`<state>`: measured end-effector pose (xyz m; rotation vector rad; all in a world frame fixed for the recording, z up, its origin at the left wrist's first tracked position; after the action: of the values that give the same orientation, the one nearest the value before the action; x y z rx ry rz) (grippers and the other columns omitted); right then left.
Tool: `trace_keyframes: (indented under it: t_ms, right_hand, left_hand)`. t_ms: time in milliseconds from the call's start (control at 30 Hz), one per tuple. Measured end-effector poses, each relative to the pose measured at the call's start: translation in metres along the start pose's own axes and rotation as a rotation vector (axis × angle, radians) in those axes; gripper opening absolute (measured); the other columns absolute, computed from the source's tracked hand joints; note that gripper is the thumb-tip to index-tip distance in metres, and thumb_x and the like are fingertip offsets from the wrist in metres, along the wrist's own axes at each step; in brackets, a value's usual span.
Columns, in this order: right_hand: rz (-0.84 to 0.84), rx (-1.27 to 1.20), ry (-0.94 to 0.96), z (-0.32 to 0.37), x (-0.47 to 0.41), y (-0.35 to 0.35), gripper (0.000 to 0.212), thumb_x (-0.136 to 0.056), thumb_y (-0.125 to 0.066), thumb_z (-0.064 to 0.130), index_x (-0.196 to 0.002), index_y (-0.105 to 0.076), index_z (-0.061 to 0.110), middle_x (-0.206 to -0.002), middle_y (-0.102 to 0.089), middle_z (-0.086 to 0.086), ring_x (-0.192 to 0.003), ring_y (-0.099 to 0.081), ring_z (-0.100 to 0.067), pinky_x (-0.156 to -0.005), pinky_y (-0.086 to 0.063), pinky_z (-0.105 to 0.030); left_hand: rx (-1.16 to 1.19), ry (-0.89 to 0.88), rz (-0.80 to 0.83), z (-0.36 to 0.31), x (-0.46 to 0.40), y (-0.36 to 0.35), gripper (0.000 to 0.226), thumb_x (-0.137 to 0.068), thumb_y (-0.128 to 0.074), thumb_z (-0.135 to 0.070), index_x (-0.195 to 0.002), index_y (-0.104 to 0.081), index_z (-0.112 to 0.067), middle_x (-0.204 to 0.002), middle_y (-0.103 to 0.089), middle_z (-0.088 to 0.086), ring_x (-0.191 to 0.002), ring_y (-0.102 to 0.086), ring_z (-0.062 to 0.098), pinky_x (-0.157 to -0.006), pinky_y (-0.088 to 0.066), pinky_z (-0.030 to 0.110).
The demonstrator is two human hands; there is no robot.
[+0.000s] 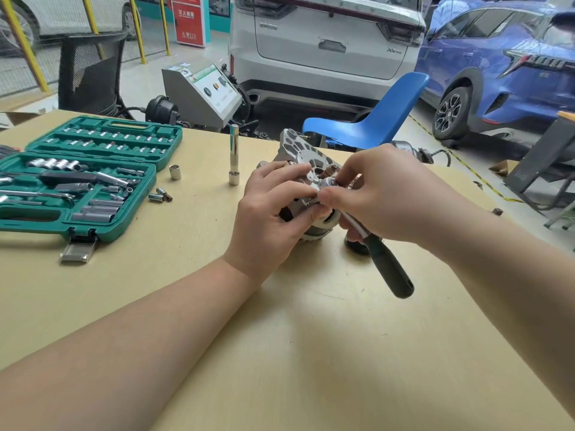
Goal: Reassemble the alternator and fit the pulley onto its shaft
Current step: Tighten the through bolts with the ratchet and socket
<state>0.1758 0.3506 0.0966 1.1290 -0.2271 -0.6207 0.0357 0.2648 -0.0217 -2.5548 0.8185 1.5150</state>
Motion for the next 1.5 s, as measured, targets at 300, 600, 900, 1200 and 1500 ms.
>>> trace_keyframes:
  t_ms: [300, 600, 900, 1200, 1500]
  right_hand:
    - [0.015, 0.306, 0.353, -0.002, -0.009, 0.017, 0.018, -0.094, -0.075, 0.031, -0.11, -0.068, 0.031, -0.087, -0.075, 0.004, -0.081, -0.064, -0.024, -0.074, -0.055, -0.042]
    - [-0.04, 0.33, 0.178, 0.001, -0.01, 0.01, 0.02, -0.092, -0.069, 0.054, -0.1, -0.067, 0.035, -0.078, -0.069, 0.012, -0.074, -0.063, -0.006, -0.065, -0.049, -0.025]
    - [0.025, 0.278, 0.104, 0.004, -0.017, 0.013, 0.026, -0.09, -0.068, 0.056, -0.087, -0.061, 0.031, -0.063, -0.074, 0.009, -0.059, -0.069, -0.006, -0.065, -0.059, -0.032]
    - [0.016, 0.376, 0.486, -0.003, -0.017, 0.017, 0.019, -0.09, -0.078, 0.027, -0.102, -0.063, 0.024, -0.082, -0.067, 0.004, -0.076, -0.054, -0.027, -0.07, -0.052, -0.043]
    - [-0.017, 0.257, 0.141, 0.007, -0.014, 0.005, 0.03, -0.093, -0.066, 0.052, -0.093, -0.061, 0.023, -0.08, -0.069, 0.006, -0.069, -0.066, -0.007, -0.065, -0.056, -0.033]
  left_hand:
    - [0.0, 0.003, -0.008, -0.001, -0.003, -0.001, 0.016, -0.09, -0.088, -0.019, -0.099, -0.083, -0.007, -0.13, -0.074, 0.008, -0.129, -0.06, 0.039, -0.11, -0.049, 0.056]
    - [-0.044, -0.063, 0.011, 0.0, -0.002, 0.002, 0.028, -0.083, -0.092, -0.02, -0.099, -0.081, 0.0, -0.131, -0.073, 0.015, -0.128, -0.06, 0.044, -0.112, -0.049, 0.055]
    - [-0.047, -0.049, 0.027, 0.002, -0.003, 0.004, 0.04, -0.084, -0.092, -0.019, -0.12, -0.079, -0.006, -0.141, -0.067, 0.006, -0.139, -0.054, 0.034, -0.121, -0.042, 0.04]
    - [-0.058, -0.082, 0.046, 0.003, -0.004, 0.002, 0.027, -0.085, -0.089, -0.014, -0.107, -0.08, -0.001, -0.137, -0.07, 0.013, -0.134, -0.055, 0.038, -0.118, -0.044, 0.051]
    - [-0.047, -0.09, 0.041, 0.003, -0.003, 0.005, 0.033, -0.088, -0.089, -0.018, -0.115, -0.077, -0.003, -0.14, -0.064, 0.0, -0.142, -0.05, 0.014, -0.122, -0.042, 0.047]
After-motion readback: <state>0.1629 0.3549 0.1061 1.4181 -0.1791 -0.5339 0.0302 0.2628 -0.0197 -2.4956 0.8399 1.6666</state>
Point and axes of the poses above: each hand's wrist, its own x-axis away from the middle knuckle, its own y-axis out of the back of the hand, z = x × y, the point moved 3 cm from there along -x, towards the middle knuckle
